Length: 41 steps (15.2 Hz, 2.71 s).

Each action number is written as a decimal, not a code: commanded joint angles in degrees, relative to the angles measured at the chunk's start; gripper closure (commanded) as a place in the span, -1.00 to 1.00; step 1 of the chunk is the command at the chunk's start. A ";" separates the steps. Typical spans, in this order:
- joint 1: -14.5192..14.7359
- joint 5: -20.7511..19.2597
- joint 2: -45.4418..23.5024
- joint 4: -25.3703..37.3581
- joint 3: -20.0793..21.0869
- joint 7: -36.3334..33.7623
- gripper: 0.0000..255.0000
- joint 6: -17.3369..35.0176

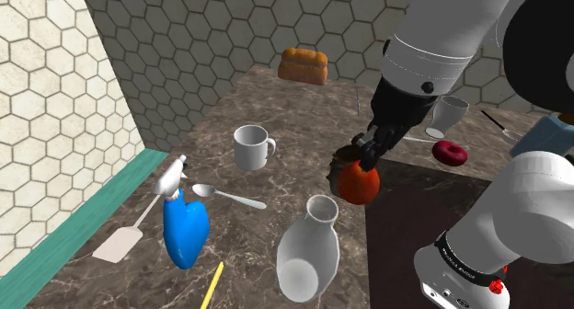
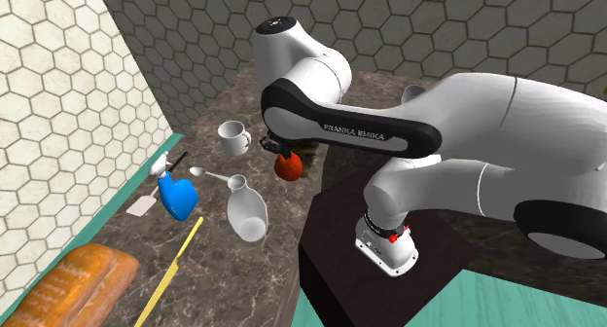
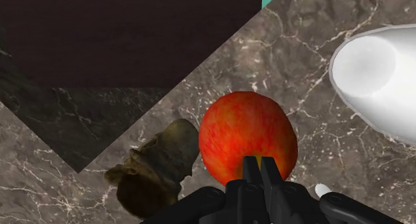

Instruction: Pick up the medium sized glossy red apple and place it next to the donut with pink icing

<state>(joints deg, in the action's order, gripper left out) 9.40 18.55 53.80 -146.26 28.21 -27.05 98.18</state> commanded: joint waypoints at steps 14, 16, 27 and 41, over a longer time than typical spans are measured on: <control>-1.47 -5.79 2.82 4.54 -8.38 5.19 1.00 -8.34; -1.89 -7.84 4.61 2.98 -11.40 7.82 1.00 -8.91; -6.73 -21.43 9.32 -0.97 -28.46 22.82 1.00 -10.11; -12.10 -37.50 1.18 5.69 -50.02 41.53 1.00 -5.84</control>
<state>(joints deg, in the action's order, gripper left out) -2.54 -17.96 55.91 -141.27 -20.33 13.19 91.79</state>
